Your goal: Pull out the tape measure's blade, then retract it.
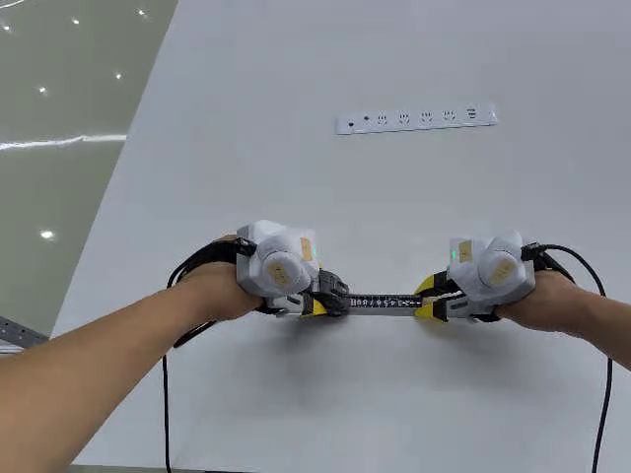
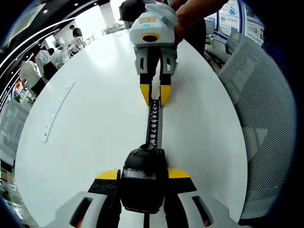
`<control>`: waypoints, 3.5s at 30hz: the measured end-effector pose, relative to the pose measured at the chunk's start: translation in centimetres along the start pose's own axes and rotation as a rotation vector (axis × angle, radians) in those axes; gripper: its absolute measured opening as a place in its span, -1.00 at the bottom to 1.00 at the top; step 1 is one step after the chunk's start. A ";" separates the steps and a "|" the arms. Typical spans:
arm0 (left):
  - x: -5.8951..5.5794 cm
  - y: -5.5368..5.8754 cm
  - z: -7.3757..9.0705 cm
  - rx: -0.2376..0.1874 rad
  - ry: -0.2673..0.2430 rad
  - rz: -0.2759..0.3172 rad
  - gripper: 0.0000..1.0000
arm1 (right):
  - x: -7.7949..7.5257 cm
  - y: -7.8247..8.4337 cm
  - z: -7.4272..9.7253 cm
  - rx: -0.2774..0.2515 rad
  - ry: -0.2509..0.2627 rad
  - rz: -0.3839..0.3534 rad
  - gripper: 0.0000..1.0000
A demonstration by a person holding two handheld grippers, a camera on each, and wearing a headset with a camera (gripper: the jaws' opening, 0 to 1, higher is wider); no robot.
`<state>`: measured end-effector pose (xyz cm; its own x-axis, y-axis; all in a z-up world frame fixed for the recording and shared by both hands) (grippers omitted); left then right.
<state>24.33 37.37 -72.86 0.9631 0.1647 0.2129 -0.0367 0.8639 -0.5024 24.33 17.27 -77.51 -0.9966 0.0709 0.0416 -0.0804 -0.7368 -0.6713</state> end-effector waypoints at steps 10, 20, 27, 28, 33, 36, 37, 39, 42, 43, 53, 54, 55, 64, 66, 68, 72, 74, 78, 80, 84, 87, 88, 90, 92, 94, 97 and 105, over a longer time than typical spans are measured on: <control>0.1 0.0 -0.1 0.003 0.002 -0.001 -0.39 | 0.0 1.3 1.4 0.015 -0.002 -0.010 -0.79; 0.1 -0.1 -0.1 0.005 0.005 -0.004 -0.39 | 0.0 2.4 2.8 0.027 -0.002 -0.018 -0.79; 0.1 -0.1 -0.1 0.010 0.006 -0.003 -0.39 | 0.1 3.2 3.8 0.034 -0.003 -0.029 -0.80; 0.1 -0.1 -0.1 0.010 0.006 -0.002 -0.39 | 0.1 3.3 3.9 0.036 -0.002 -0.031 -0.80; 0.1 -0.1 -0.1 0.015 0.007 -0.004 -0.39 | 0.3 3.6 4.6 0.045 0.006 -0.044 -0.80; 0.0 -0.1 -0.1 0.015 0.007 -0.003 -0.39 | 0.2 3.8 4.9 0.047 0.010 -0.043 -0.80; 0.0 -0.1 -0.1 0.016 0.007 -0.003 -0.39 | 0.2 4.0 5.1 0.048 0.012 -0.045 -0.80; 0.0 -0.1 -0.1 0.016 0.008 -0.003 -0.39 | 0.1 4.2 5.3 0.051 0.012 -0.047 -0.80; 0.0 -0.1 -0.1 0.017 0.009 -0.005 -0.39 | 0.0 4.5 5.6 0.058 0.013 -0.049 -0.80; 0.0 -0.1 -0.1 0.017 0.009 -0.004 -0.39 | 0.0 4.6 5.7 0.060 0.014 -0.052 -0.80; 0.0 -0.1 -0.1 0.019 0.010 -0.003 -0.40 | -0.5 5.4 6.5 0.068 0.020 -0.057 -0.80; 0.0 -0.1 -0.1 0.019 0.011 -0.003 -0.40 | -0.6 5.4 6.5 0.068 0.021 -0.055 -0.80; 0.0 -0.1 -0.1 0.019 0.011 -0.003 -0.40 | -0.6 5.5 6.6 0.068 0.021 -0.057 -0.80; 0.0 -0.2 -0.1 0.021 0.012 -0.003 -0.40 | -0.5 6.3 7.4 0.074 0.024 -0.059 -0.80; 0.0 -0.2 -0.1 0.021 0.011 -0.003 -0.40 | -0.4 6.4 7.6 0.076 0.025 -0.060 -0.80; 0.0 -0.2 -0.1 0.021 0.011 -0.004 -0.40 | -0.3 6.7 7.9 0.075 0.026 -0.064 -0.80; 0.0 -0.2 -0.1 0.021 0.011 -0.007 -0.39 | 0.0 6.8 8.0 0.078 0.027 -0.059 -0.79; 0.0 -0.2 -0.1 0.021 0.011 -0.007 -0.39 | 0.1 6.8 8.1 0.078 0.026 -0.059 -0.79; 0.0 -0.3 -0.1 0.021 0.008 -0.014 -0.39 | 0.3 6.9 8.1 0.081 0.023 -0.054 -0.78; 0.0 -0.3 -0.2 0.020 0.006 -0.018 -0.38 | 0.3 6.9 8.1 0.089 0.020 -0.050 -0.77; 0.0 -0.3 -0.2 0.016 0.007 -0.020 -0.37 | 0.3 6.9 8.2 0.097 0.018 -0.038 -0.76; 0.1 -0.4 -0.3 0.014 0.007 -0.016 -0.36 | 0.2 7.1 8.1 0.099 0.020 -0.037 -0.75; 0.1 -0.3 -0.3 0.013 0.008 -0.014 -0.36 | 0.2 7.1 8.2 0.100 0.021 -0.037 -0.75; 0.1 -0.3 -0.2 0.010 0.006 -0.013 -0.36 | 0.1 7.2 8.2 0.100 0.024 -0.038 -0.74; 0.1 -0.3 -0.2 0.008 0.005 -0.013 -0.35 | -0.1 7.5 8.0 0.101 0.030 -0.044 -0.74; 0.0 -0.3 -0.2 0.007 -0.001 -0.009 -0.35 | 0.0 7.4 8.0 0.101 0.037 -0.049 -0.73; 0.0 -0.3 -0.2 0.005 -0.012 -0.010 -0.33 | -0.1 7.4 7.9 0.102 0.052 -0.053 -0.73; 0.2 0.1 -0.5 0.011 -0.053 0.042 -0.23 | -0.5 7.4 8.0 0.115 0.098 -0.088 -0.62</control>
<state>24.66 37.22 -73.31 0.9453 0.2254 0.2359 -0.0797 0.8607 -0.5029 24.09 6.39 -76.63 -0.9797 0.1993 0.0201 -0.1739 -0.7966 -0.5790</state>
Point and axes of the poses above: the centre of the closed fingertips' face, and the gripper's own axes: z roughly backward along the fingers, x roughly to its left, y roughly out of its underside, the point moved 7 cm from there along z, roughly backward along the fingers, and after that the axes turned 3 degrees about -y, right-handed, at the moved point
